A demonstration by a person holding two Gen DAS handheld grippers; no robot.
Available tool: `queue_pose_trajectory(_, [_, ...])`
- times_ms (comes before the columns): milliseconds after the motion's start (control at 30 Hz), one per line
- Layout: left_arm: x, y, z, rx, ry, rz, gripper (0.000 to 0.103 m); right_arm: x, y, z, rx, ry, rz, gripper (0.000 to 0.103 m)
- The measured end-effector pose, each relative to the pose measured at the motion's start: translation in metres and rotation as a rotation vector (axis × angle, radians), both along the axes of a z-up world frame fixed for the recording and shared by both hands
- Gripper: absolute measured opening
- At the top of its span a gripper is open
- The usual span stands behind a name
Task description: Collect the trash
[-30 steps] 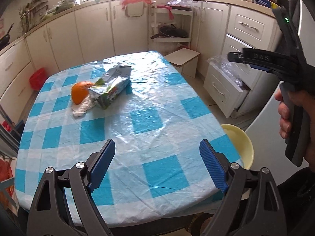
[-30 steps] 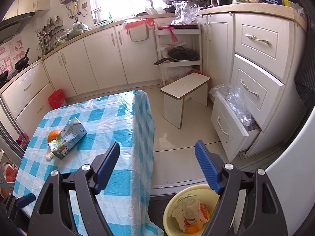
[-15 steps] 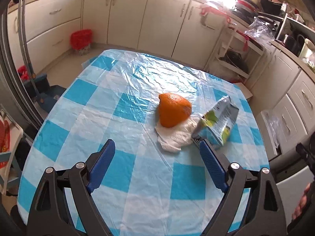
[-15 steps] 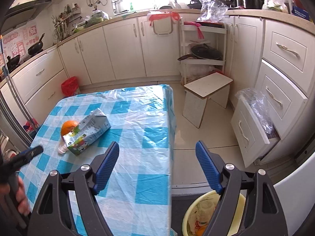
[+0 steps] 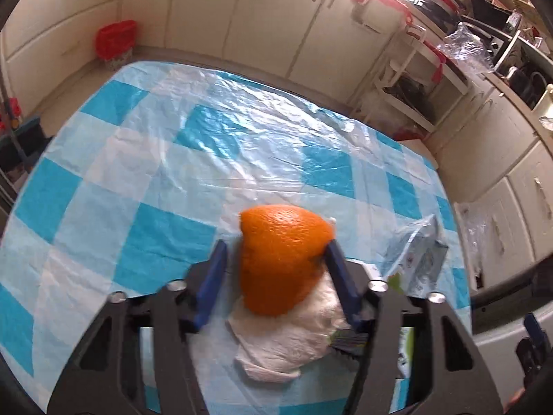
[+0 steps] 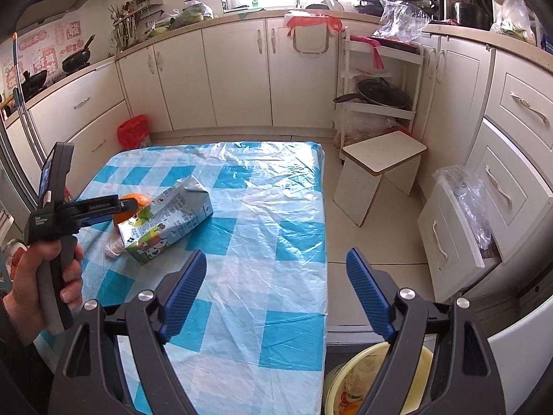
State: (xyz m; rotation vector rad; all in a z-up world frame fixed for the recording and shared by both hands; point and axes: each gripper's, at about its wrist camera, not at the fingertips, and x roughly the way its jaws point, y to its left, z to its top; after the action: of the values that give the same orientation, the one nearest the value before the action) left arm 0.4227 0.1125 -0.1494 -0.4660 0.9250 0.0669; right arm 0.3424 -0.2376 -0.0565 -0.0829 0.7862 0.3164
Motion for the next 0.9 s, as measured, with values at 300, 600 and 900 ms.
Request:
queue_pose_trajectory(300, [-0.028,0.016,0.037,-0.121,-0.095,-0.038,0.015,0.0,-0.004,0.002,0.017,-0.003,-0.006,0.08])
queue_pose_trajectory(600, [-0.102,0.04,0.041,-0.158,-0.104,-0.113,0.004,-0.005,0.0,0.004,0.02,0.001,0.007,0.081])
queue_pose_trajectory(900, [-0.132,0.014,0.016,0.02,-0.037,-0.222,0.009,-0.007,0.021,-0.003,-0.019,0.016,0.044,0.083])
